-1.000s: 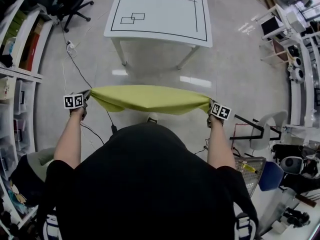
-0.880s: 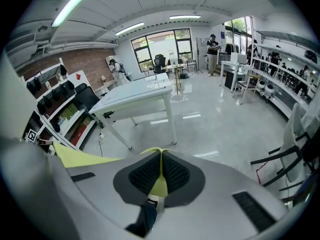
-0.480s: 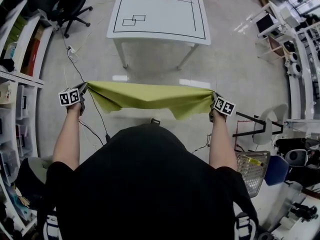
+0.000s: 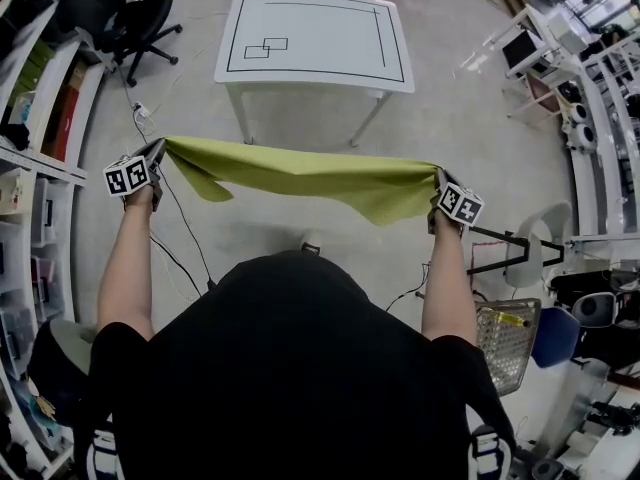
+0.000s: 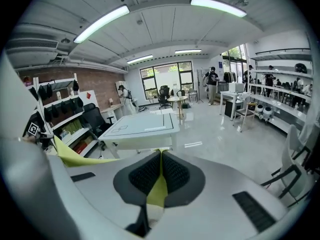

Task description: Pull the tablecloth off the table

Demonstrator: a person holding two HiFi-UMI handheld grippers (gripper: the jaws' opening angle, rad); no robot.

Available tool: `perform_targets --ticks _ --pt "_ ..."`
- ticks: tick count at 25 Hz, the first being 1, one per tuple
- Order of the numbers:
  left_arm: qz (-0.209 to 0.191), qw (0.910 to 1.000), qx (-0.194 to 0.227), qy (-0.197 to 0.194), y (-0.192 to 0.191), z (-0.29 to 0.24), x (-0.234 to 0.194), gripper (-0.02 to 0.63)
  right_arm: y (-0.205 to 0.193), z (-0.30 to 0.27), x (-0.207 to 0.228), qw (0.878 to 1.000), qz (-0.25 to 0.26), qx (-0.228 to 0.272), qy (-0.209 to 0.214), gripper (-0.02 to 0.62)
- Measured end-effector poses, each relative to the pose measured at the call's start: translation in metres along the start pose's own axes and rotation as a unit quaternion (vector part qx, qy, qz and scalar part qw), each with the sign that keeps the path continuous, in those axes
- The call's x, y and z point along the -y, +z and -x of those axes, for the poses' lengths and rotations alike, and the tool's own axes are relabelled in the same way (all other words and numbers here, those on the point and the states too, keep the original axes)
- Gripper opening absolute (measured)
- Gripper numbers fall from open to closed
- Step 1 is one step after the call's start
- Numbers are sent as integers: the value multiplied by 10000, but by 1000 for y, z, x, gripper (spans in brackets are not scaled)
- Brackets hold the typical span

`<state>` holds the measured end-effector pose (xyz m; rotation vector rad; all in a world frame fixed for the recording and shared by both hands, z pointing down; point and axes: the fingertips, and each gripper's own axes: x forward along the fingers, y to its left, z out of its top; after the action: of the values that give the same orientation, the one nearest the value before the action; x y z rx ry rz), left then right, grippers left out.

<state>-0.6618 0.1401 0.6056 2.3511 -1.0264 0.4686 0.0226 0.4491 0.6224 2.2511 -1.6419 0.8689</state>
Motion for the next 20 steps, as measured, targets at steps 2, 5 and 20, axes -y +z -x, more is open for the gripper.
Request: perform_targets --ticks 2,5,20 --pt "-27 9999 136 -13 16 9 1 21 13 13 -7 9999 4 144 -15 23" --pt "-92 9994 323 22 39 26 2 21 33 31 -21 9994 83 336 35 23" --pt "-202 9941 1062 -104 96 73 17 21 90 82 -54 9956 257 853 303 23"
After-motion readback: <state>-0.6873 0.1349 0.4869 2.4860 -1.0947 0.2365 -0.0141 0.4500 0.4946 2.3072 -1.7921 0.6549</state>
